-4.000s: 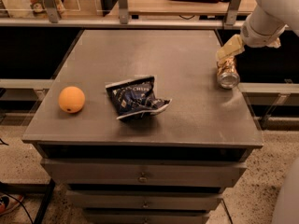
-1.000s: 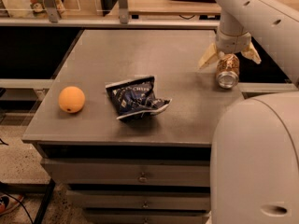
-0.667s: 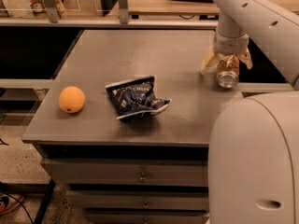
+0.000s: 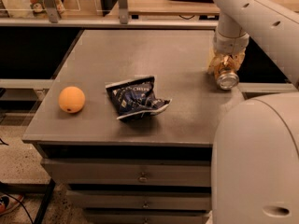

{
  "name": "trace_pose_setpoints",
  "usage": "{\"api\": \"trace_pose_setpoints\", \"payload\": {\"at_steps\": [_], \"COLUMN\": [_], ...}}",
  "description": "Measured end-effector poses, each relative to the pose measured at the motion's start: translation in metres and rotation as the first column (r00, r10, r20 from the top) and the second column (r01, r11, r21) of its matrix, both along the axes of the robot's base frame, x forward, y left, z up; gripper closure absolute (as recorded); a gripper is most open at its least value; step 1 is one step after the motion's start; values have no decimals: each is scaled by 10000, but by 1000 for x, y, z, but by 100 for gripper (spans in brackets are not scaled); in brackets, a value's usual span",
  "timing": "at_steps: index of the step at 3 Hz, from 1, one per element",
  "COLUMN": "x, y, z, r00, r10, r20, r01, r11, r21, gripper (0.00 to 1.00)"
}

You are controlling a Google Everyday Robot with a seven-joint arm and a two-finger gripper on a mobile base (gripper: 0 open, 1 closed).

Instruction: Place orange can upright

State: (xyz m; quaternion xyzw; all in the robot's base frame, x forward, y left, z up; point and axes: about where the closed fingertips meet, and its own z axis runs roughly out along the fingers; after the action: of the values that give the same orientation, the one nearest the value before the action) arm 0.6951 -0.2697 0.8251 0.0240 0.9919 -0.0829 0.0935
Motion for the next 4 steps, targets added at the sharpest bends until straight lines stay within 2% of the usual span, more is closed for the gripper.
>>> {"api": "trace_pose_setpoints", "payload": {"at_steps": [1,2,3,4], "x": [0,-1,-8,-8], "y": [0,2,-7,-7], "z": [0,2,-7,-4], "r00": [10000,9986,9990,9990], "r10": [0,489,454,454], "r20": [1,180,-29,-28], "r01": [0,-476,-454,-455], "r11": [10000,9966,9942,9942], "r21": [0,-671,-971,-971], "gripper": [78,68,85,100]}}
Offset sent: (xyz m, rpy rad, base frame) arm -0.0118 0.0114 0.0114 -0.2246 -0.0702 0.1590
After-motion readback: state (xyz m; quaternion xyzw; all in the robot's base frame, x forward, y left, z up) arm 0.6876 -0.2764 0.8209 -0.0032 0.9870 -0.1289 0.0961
